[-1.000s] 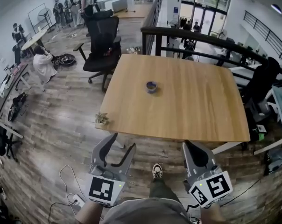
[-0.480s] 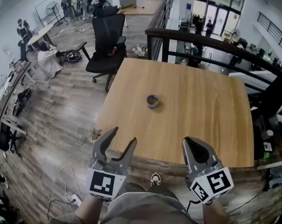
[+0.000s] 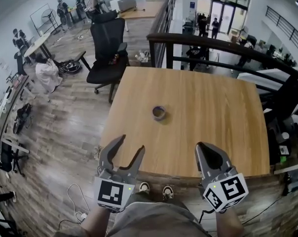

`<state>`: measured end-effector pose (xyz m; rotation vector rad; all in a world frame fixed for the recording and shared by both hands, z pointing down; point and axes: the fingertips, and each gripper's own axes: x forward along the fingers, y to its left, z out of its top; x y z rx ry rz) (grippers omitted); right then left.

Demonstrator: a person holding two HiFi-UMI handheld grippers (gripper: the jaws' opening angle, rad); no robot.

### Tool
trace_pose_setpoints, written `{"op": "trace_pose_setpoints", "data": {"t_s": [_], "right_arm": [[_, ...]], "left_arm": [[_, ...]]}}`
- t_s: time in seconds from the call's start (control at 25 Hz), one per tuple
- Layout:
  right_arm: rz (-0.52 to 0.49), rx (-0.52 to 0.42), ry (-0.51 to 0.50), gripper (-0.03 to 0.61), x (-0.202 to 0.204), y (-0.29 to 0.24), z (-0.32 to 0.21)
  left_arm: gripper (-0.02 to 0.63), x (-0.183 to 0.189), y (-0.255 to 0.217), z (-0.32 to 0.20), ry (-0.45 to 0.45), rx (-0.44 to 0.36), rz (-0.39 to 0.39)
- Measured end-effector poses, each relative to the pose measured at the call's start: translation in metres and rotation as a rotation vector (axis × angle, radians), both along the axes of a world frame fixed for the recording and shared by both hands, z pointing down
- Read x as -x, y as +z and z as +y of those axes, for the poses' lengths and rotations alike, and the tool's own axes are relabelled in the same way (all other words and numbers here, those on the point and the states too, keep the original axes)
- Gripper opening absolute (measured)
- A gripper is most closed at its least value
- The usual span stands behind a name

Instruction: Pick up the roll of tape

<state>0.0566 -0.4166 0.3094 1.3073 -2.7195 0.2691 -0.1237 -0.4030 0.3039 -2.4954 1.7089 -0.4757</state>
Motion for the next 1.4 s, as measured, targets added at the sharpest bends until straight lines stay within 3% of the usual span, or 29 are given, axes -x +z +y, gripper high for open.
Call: {"op": "trace_pose_setpoints", "data": {"t_s": [0.2, 0.36, 0.48, 0.64, 0.96, 1.4], "right_arm": [[0.005, 0.018, 0.038, 0.015, 0.008, 0.001, -0.005], [0.009, 0.038, 0.052, 0.015, 0.014, 0.008, -0.017], [0.018, 0.057, 0.054, 0.015, 0.017, 0.014, -0.032], [0.018, 0.094, 0.047, 0.015, 0.021, 0.026, -0.053], [0.012, 0.175, 0.039, 0.015, 0.037, 0.072, -0.100], [-0.014, 0.322, 0.083, 0.015, 0.034, 0.149, -0.143]], "left_arm": [[0.235, 0.007, -0.004, -0.018, 0.041, 0.010, 0.048], [0.235, 0.007, 0.006, -0.041, 0.124, -0.010, -0.047], [0.235, 0.001, 0.023, -0.064, 0.197, 0.029, -0.113], [0.235, -0.006, 0.060, -0.099, 0.271, 0.114, -0.163], [0.233, -0.014, 0.131, -0.185, 0.309, 0.182, -0.242], [0.211, -0.032, 0.262, -0.258, 0.357, 0.375, -0.320]]}}
